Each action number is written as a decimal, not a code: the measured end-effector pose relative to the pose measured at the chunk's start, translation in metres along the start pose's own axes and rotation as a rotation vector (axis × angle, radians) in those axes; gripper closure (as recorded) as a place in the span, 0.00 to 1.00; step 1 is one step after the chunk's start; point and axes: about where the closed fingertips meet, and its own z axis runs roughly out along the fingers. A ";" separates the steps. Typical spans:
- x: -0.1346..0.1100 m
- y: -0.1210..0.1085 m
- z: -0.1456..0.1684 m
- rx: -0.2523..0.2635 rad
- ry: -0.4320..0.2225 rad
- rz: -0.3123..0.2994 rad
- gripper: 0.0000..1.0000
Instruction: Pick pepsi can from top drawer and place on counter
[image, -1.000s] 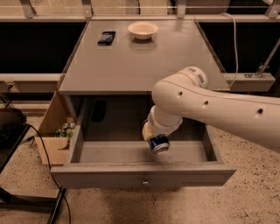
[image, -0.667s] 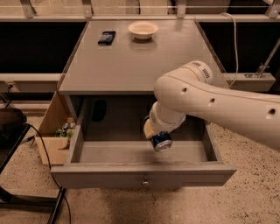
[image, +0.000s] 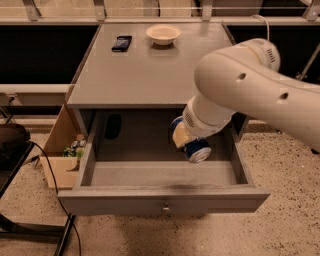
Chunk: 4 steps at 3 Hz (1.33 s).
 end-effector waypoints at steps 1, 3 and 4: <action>0.001 -0.001 -0.031 -0.089 -0.013 -0.049 1.00; 0.001 0.003 -0.039 -0.119 -0.032 -0.142 1.00; -0.008 0.003 -0.046 -0.149 -0.110 -0.171 1.00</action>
Offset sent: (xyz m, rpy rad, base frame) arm -0.0104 -0.0067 0.0289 0.0656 0.0151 0.0775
